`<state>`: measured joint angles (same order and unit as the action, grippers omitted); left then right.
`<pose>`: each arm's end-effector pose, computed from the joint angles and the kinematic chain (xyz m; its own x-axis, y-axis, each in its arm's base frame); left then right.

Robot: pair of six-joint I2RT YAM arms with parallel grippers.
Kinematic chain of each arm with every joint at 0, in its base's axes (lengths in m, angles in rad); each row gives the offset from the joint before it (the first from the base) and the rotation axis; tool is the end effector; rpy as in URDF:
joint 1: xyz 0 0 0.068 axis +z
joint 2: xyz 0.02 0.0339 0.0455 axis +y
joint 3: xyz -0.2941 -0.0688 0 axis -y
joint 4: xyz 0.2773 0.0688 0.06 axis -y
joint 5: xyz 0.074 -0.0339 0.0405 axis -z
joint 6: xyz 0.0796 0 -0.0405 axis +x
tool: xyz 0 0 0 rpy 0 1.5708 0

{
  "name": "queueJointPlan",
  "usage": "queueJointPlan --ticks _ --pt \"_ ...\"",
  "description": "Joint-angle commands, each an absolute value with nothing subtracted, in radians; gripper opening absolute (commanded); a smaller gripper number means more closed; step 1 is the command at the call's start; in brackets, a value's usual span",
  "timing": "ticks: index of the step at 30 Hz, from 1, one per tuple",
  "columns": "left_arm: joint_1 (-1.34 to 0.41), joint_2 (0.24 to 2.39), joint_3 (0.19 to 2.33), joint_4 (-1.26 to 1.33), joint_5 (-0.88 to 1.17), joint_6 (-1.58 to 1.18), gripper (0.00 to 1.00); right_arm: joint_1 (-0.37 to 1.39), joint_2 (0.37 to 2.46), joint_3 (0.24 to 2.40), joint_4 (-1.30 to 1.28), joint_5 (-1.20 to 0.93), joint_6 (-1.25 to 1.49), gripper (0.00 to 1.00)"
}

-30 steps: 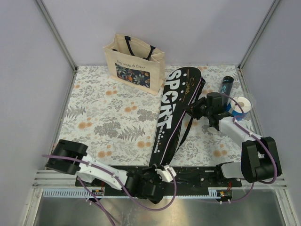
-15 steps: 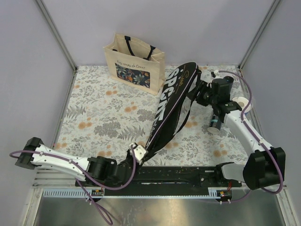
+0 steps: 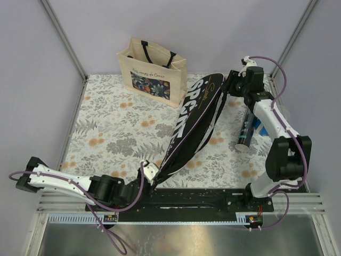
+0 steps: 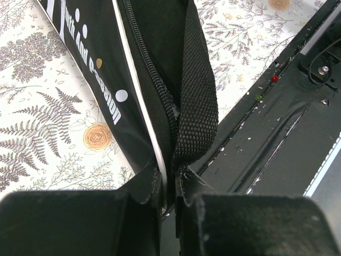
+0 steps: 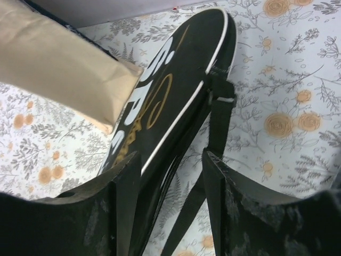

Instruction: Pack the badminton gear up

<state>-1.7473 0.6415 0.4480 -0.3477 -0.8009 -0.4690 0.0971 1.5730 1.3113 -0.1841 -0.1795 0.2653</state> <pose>0.0248 -0.1862 0.2284 -0.2779 0.2338 -0.9317 0.7485 0.6606 -0.0575 0.4380 0.0569 0.3281 -0.4812 0.2123 -0.8505 -0.1343 0.9409 0.3109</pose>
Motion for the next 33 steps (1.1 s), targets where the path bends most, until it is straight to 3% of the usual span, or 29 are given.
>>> queueJointPlan --ticks 1,15,33 --pt "-1.749 0.58 0.466 -0.302 -0.779 -0.497 0.0 0.04 1.657 1.416 -0.098 -0.285 0.19 0.57" --pt "-1.749 0.591 0.479 -0.327 -0.815 -0.491 0.0 0.035 1.874 1.644 -0.121 -0.319 0.046 0.51" --pt "-1.749 0.621 0.494 -0.302 -0.808 -0.492 0.0 0.077 1.944 1.683 -0.23 -0.207 -0.063 0.48"
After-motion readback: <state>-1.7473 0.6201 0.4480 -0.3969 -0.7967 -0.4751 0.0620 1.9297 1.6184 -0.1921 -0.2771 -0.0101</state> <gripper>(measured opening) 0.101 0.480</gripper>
